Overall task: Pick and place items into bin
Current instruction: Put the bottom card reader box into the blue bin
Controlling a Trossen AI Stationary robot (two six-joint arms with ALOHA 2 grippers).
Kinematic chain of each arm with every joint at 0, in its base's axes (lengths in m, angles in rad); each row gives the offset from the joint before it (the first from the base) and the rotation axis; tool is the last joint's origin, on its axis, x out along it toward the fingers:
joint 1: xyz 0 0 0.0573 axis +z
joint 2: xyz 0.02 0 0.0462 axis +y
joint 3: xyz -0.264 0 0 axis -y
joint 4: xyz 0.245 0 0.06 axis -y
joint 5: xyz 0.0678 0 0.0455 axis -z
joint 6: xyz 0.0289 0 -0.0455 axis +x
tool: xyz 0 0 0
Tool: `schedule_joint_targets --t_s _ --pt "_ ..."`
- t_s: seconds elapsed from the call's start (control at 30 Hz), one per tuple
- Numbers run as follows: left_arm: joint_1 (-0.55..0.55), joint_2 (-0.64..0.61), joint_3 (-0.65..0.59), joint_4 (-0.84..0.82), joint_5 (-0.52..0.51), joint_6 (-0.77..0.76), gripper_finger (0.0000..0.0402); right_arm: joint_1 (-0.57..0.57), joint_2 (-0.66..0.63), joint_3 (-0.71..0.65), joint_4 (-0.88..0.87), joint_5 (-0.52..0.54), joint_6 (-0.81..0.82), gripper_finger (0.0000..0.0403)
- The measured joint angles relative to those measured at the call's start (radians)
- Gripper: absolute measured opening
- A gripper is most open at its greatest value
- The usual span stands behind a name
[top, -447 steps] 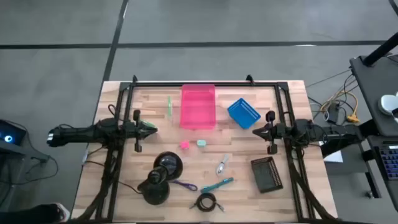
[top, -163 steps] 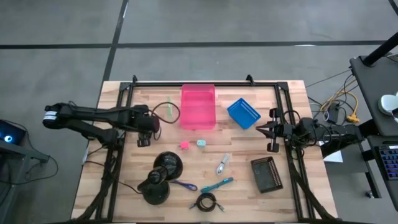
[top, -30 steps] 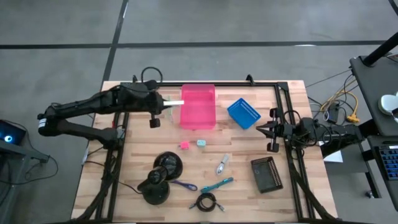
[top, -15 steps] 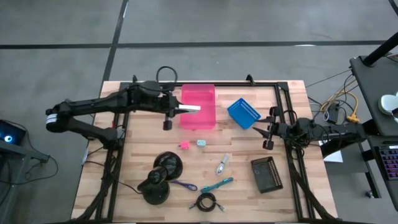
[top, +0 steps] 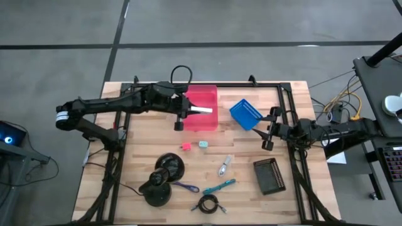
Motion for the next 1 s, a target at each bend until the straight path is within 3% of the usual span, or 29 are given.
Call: schedule_joint_targets --t_s 0.4,1.0 --pt "-0.008 0.058 0.024 0.128 0.104 0.077 0.0029 -0.02 0.265 0.029 0.256 0.008 0.034 0.0198" --pt "-0.009 0.09 0.049 0.181 0.125 0.097 0.0029 -0.069 0.771 0.405 0.236 -0.004 -0.065 0.0199"
